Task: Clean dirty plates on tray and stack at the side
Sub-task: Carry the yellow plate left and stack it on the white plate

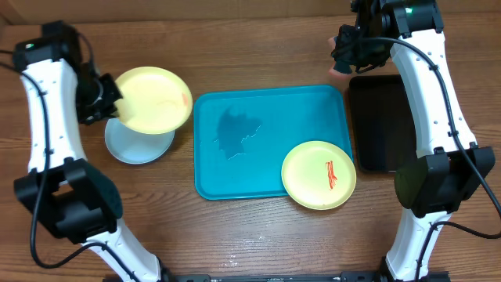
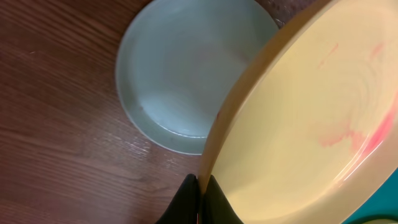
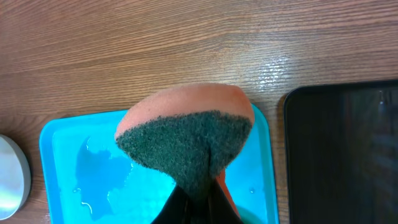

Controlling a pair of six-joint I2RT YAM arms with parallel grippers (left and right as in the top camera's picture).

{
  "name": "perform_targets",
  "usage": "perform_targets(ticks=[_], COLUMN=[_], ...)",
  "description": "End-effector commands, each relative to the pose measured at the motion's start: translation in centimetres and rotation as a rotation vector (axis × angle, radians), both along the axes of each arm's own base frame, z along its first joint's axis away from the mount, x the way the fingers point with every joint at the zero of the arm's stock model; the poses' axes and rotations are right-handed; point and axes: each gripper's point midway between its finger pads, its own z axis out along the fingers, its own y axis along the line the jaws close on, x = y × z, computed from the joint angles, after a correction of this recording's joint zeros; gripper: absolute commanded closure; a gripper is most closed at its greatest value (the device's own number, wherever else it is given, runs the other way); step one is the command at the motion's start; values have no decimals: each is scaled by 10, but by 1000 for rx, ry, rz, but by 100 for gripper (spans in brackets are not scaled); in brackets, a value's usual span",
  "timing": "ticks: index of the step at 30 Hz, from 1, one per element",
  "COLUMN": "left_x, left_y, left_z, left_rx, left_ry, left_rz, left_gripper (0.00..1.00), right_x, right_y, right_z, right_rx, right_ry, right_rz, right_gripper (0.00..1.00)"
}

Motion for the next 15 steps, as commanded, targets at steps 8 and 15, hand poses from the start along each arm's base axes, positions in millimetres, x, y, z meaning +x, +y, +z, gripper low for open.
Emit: perform_targets(ticks=[8, 15], left_x=[-42, -45], left_y=[57, 66], left_z=[10, -59], left_rx=[-30, -83], left_ry=[-71, -114], left_rz=[136, 249], left_gripper=[96, 95], right_x=[0, 0], right_y=[-3, -3], right_z=[17, 17], right_rx=[-5, -4], right_ry=[-46, -45], right_rz=[-8, -8], right_gripper=[96, 96])
